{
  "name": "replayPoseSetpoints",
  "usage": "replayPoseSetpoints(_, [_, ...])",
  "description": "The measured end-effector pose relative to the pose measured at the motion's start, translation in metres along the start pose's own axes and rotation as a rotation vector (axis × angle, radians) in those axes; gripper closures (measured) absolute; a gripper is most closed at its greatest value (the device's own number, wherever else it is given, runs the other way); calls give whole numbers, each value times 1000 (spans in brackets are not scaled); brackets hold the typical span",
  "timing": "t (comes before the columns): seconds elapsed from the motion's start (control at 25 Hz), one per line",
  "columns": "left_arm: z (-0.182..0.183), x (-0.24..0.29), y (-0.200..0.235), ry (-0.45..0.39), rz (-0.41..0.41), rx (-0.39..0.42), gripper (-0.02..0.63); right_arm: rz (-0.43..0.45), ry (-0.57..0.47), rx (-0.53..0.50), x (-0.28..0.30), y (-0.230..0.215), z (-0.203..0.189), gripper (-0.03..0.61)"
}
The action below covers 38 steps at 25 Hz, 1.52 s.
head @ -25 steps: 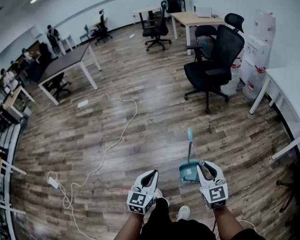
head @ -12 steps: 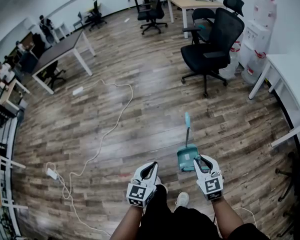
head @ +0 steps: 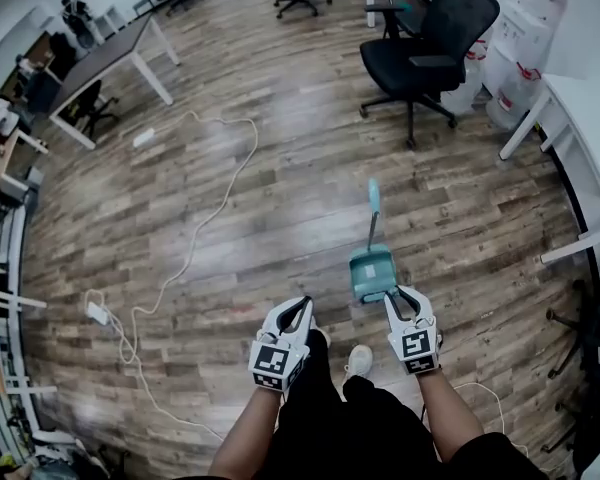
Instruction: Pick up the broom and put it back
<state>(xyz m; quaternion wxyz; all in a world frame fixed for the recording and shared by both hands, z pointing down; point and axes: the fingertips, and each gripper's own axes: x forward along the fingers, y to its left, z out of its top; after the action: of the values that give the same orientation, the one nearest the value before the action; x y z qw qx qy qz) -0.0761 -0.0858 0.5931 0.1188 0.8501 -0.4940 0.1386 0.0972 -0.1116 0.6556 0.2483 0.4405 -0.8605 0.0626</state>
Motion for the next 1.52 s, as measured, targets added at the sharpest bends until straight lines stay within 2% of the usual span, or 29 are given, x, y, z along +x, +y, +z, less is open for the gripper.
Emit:
replayPoseSetpoints(0.28, [-20, 1, -4, 13, -10, -19, 594, 17, 83, -10, 14, 9, -33, 488])
replayPoseSetpoints(0.52, [-30, 1, 5, 33, 22, -62, 594, 66, 157, -11, 28, 24, -57, 488])
replayPoseSetpoints(0.88, [-34, 8, 24, 54, 40, -82, 594, 65, 169, -1, 66, 20, -43, 487])
replayPoseSetpoints(1.0, [-37, 12, 30, 64, 36, -84, 594, 61, 160, 30, 80, 13, -37, 486])
replayPoseSetpoints(1.52, [-29, 48, 56, 81, -23, -77, 594, -29, 152, 95, 131, -30, -16, 488])
